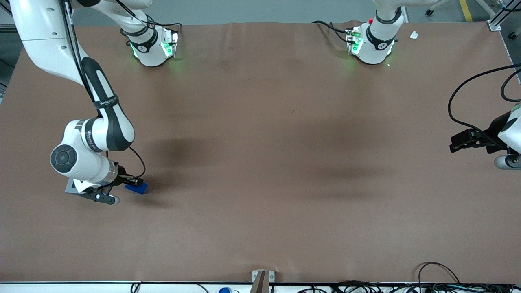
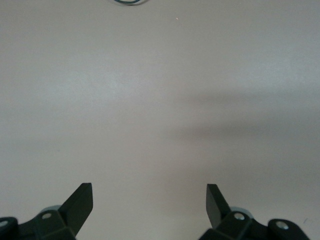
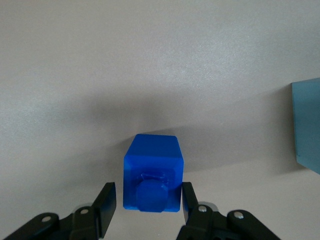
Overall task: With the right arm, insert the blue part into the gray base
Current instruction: 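Close the right gripper on the blue cube and lift it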
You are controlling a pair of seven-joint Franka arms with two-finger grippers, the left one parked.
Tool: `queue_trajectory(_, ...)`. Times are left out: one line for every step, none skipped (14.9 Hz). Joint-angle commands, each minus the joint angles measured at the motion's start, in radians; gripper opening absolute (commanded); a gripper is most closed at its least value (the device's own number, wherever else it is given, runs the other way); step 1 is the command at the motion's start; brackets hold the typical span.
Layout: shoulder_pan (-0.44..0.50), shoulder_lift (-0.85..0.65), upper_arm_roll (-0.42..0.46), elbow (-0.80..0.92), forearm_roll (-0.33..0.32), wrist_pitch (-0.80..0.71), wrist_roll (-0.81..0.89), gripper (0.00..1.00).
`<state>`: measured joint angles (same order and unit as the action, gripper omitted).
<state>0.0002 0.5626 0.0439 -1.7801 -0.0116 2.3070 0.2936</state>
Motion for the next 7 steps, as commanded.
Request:
queue_trajectory(-0.003,0.011,0.004,0.011,-0.004,-0.005,0.012,0.56)
queue_trajectory(-0.003,0.011,0.004,0.011,-0.004,-0.005,0.012,0.56)
queue_trajectory(-0.003,0.016,0.004,0.011,-0.004,-0.003,0.013,0.56)
queue_trajectory(-0.003,0.017,0.002,0.011,-0.002,-0.003,0.016,0.56)
queue_trajectory(-0.003,0.019,0.004,0.011,-0.002,-0.003,0.018,0.56)
queue_trajectory(-0.003,0.02,0.004,0.011,-0.002,0.0,0.018,0.56)
queue_trajectory(-0.005,0.025,0.002,0.011,-0.002,0.002,0.018,0.56)
